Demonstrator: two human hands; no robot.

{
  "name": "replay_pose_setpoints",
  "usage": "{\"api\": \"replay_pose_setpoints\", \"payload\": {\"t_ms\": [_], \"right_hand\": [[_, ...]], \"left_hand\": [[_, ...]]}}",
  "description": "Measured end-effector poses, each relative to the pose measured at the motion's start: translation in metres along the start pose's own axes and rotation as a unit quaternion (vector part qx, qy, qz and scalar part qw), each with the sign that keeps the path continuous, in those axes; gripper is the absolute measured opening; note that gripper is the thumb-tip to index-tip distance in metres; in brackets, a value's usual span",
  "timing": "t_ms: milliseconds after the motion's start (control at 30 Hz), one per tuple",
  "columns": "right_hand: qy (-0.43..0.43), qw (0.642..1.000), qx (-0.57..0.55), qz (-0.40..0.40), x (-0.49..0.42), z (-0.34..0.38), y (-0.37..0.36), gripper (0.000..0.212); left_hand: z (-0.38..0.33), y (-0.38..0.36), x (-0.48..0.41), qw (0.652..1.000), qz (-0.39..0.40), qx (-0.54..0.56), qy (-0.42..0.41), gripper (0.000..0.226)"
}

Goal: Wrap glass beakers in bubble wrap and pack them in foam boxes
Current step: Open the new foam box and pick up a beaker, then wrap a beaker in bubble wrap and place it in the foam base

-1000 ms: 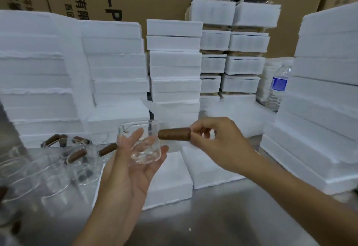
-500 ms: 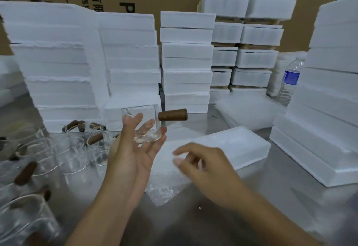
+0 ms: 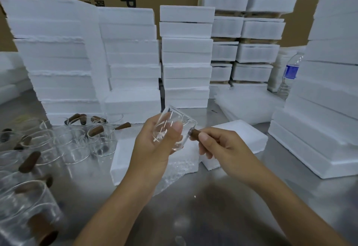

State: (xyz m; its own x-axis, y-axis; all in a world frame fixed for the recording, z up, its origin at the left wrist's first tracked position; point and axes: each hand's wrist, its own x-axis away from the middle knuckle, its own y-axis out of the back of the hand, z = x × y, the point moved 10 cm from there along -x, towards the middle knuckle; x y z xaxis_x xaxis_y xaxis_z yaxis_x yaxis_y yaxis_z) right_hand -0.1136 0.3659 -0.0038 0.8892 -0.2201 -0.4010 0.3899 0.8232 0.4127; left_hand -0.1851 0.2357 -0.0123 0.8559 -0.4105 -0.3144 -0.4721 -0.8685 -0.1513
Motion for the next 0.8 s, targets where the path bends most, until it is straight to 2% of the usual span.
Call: {"api": "replay_pose_setpoints", "payload": {"t_ms": [67, 133, 167, 233, 267, 333, 400, 433, 533, 633, 800], "right_hand": [[-0.001, 1.0, 0.016, -0.007, -0.002, -0.002, 0.004, 0.022], [-0.01, 0.999, 0.012, -0.042, -0.005, -0.007, 0.016, 0.027], [-0.021, 0.997, -0.002, -0.072, -0.006, -0.011, 0.024, 0.029], [-0.056, 0.986, -0.04, -0.155, -0.005, -0.023, 0.047, 0.031], [-0.08, 0.974, -0.062, -0.201, -0.003, -0.031, 0.058, 0.032], [-0.129, 0.943, -0.116, -0.283, 0.005, -0.048, 0.079, 0.034], [-0.166, 0.915, -0.15, -0.335, 0.013, -0.061, 0.091, 0.035], [-0.18, 0.909, -0.139, -0.349, 0.016, -0.066, 0.095, 0.035], [-0.206, 0.897, -0.075, -0.384, 0.022, -0.075, 0.106, 0.034], [-0.21, 0.893, -0.057, -0.393, 0.024, -0.079, 0.11, 0.031], [-0.192, 0.902, -0.044, -0.384, 0.02, -0.075, 0.109, 0.031]], "left_hand": [[0.002, -0.001, 0.0, 1.0, 0.014, -0.026, 0.003, 0.07], [0.004, -0.008, 0.0, 0.997, 0.048, -0.058, 0.002, 0.093], [0.006, -0.014, 0.0, 0.995, 0.065, -0.082, 0.002, 0.105], [0.012, -0.027, -0.001, 0.984, 0.09, -0.155, -0.003, 0.111], [0.016, -0.034, 0.0, 0.973, 0.101, -0.206, -0.011, 0.106], [0.017, -0.047, -0.001, 0.942, 0.114, -0.312, -0.053, 0.077], [0.014, -0.06, -0.005, 0.902, 0.111, -0.404, -0.102, 0.047], [0.016, -0.064, -0.01, 0.89, 0.104, -0.432, -0.1, 0.039], [0.03, -0.068, -0.031, 0.866, 0.077, -0.493, -0.028, 0.034], [0.038, -0.068, -0.047, 0.823, 0.051, -0.565, -0.003, 0.037], [0.043, -0.062, -0.057, 0.802, 0.03, -0.597, 0.015, 0.033]]}}
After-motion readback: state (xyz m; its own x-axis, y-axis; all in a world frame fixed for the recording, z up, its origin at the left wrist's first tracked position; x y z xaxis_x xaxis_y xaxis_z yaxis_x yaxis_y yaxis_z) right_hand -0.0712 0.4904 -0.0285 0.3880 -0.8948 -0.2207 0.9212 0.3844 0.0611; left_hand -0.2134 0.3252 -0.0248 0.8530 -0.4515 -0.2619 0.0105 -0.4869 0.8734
